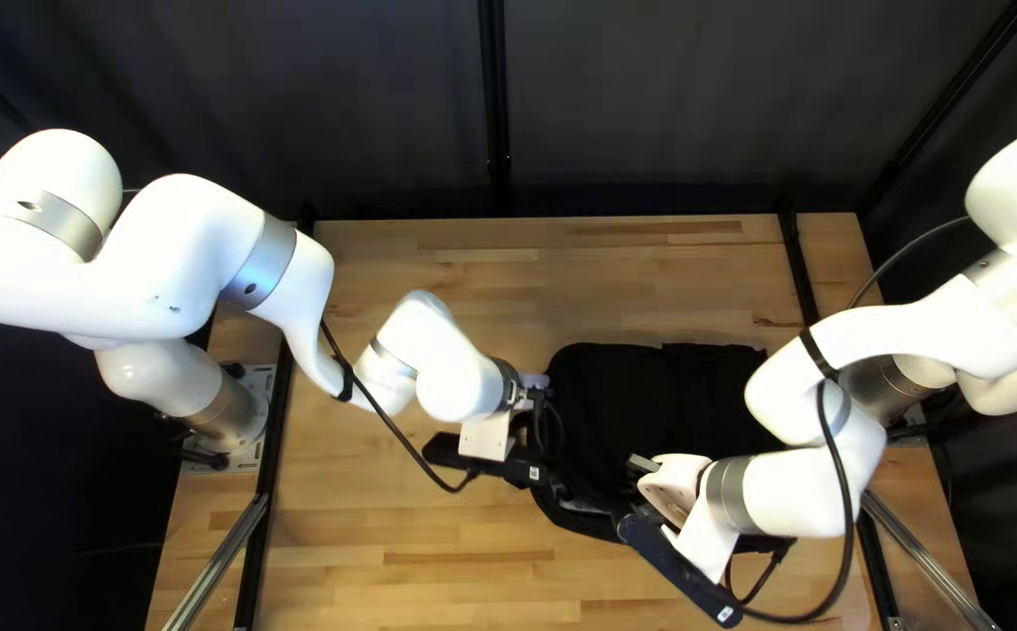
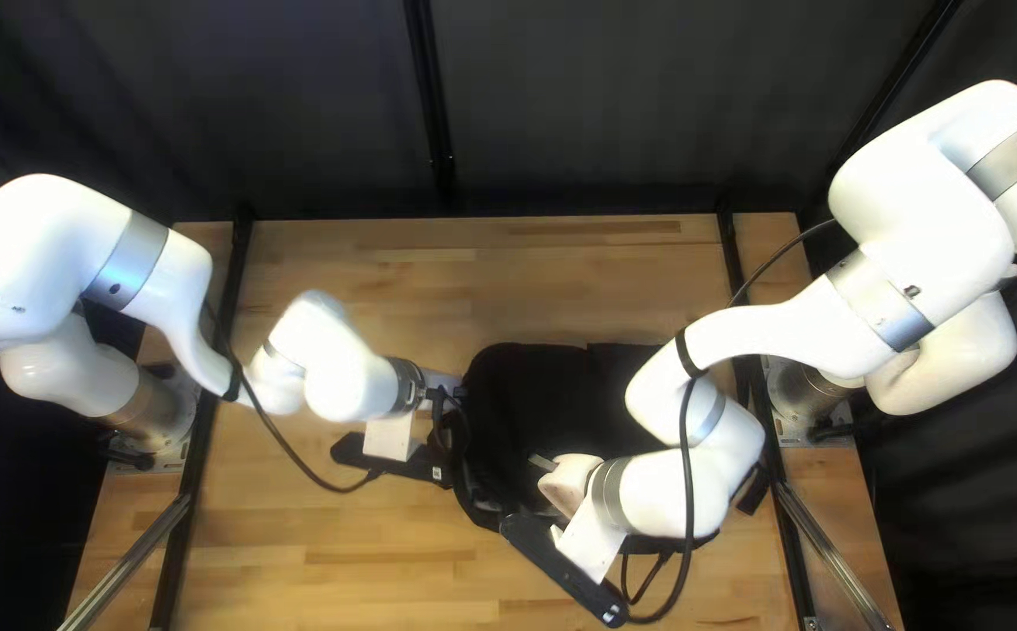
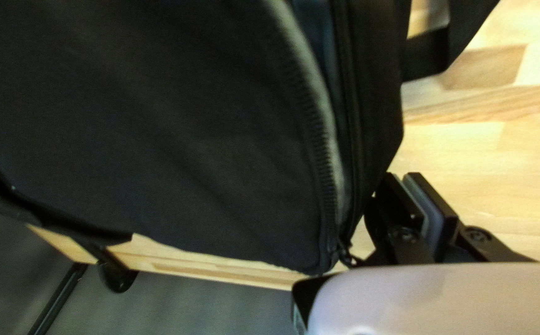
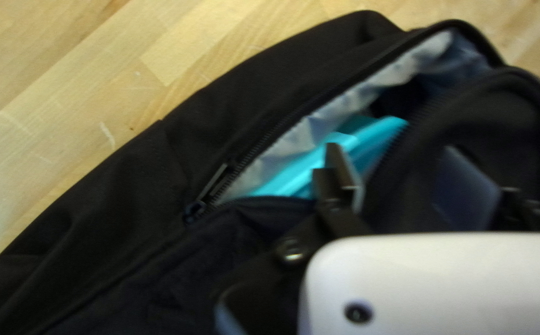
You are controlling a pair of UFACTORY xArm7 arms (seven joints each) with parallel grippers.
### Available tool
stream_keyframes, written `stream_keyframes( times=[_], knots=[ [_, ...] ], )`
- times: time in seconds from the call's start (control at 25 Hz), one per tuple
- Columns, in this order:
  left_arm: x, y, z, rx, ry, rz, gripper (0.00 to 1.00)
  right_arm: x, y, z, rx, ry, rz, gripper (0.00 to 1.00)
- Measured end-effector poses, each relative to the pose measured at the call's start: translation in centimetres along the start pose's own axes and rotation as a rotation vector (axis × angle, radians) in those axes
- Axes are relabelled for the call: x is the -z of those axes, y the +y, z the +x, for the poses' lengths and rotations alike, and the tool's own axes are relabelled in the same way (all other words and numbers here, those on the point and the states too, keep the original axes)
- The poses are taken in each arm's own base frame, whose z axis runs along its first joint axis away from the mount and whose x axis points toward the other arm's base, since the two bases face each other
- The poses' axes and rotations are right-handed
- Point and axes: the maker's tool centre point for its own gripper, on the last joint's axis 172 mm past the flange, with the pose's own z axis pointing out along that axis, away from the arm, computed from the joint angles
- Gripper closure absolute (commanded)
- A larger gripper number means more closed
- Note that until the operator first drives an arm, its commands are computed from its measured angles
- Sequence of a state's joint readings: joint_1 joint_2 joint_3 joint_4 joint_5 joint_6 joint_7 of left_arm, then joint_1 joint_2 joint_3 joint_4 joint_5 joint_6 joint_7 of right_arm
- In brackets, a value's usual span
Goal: Remove a lunch box from a kids backpack
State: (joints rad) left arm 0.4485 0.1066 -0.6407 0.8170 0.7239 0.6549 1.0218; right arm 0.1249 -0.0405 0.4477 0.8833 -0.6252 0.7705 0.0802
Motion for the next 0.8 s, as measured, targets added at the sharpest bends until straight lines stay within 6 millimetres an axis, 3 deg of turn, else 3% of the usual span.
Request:
stream_keyframes(
  times=[0.12,0.24,0.48,0.8],
  knots=[
    [0.4,1.0,1.5,0.031,0.010,-0.034,1.00,2.2,1.3,1.5,-0.042,-0.046,-0.048,0.00],
    [0.7,1.9,3.0,0.071,0.022,-0.064,1.00,3.0,1.7,2.4,-0.075,-0.076,-0.102,0.00],
    [2.1,3.1,6.7,0.122,0.045,-0.085,1.00,2.7,0.7,2.9,-0.112,-0.089,-0.170,0.00],
    [3.5,3.4,9.9,0.166,0.061,-0.056,1.00,0.8,-1.7,3.2,-0.161,-0.093,-0.233,0.00]
  ],
)
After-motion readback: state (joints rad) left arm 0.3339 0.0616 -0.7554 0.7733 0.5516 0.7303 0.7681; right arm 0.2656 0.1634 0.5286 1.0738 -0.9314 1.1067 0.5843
